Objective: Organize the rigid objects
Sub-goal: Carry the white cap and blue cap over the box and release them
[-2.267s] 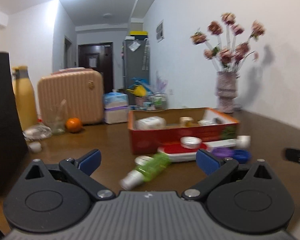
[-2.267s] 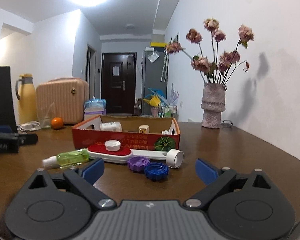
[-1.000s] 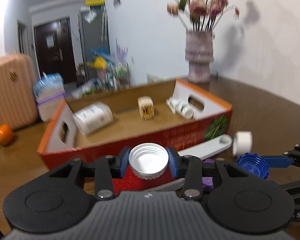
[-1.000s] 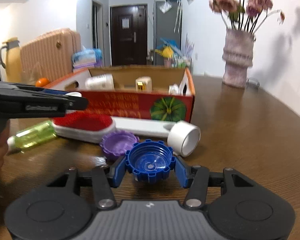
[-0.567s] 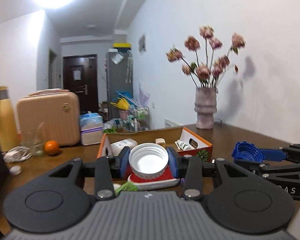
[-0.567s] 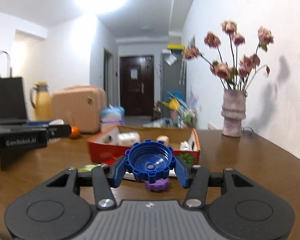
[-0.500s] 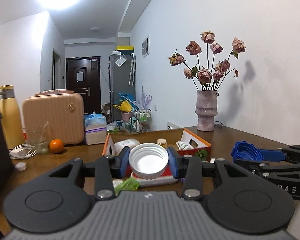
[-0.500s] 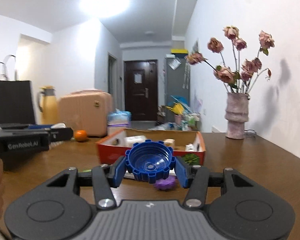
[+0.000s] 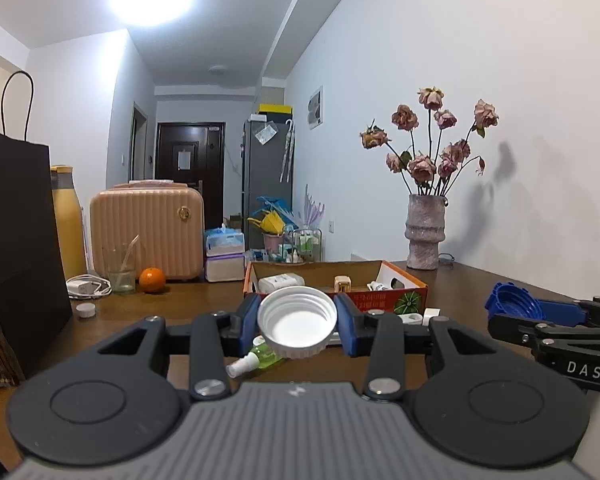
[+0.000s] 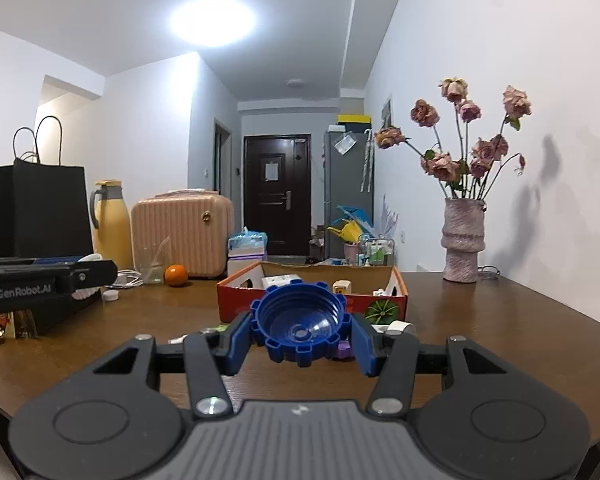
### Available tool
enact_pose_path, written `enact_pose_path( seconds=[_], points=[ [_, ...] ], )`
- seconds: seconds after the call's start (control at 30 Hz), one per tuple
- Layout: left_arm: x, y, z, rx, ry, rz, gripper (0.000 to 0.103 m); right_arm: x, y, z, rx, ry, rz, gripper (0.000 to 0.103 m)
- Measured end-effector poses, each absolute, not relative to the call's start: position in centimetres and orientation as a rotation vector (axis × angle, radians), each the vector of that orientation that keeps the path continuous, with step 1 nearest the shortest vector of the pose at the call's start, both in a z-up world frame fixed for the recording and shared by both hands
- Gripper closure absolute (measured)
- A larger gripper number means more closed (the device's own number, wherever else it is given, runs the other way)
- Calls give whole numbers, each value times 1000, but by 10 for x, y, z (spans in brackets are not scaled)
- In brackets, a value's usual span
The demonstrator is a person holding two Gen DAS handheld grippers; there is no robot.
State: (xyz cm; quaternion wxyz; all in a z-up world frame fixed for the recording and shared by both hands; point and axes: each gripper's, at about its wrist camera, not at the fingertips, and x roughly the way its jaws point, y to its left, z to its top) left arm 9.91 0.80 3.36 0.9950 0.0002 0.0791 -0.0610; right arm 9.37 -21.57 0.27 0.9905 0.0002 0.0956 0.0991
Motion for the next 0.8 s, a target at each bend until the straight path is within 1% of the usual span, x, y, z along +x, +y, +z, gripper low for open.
enact_pose_path(
  seconds=[0.2, 0.4, 0.8],
  points=[
    [105, 10, 33, -21, 164, -118, 62, 101, -224, 3, 22, 193, 178, 52],
    [129, 6, 33, -25, 184, -121, 62, 130, -230, 5, 30, 203, 173, 52],
    [244, -8, 57, -15, 163, -142, 62, 246, -251, 33, 21, 210, 187, 52]
  ],
)
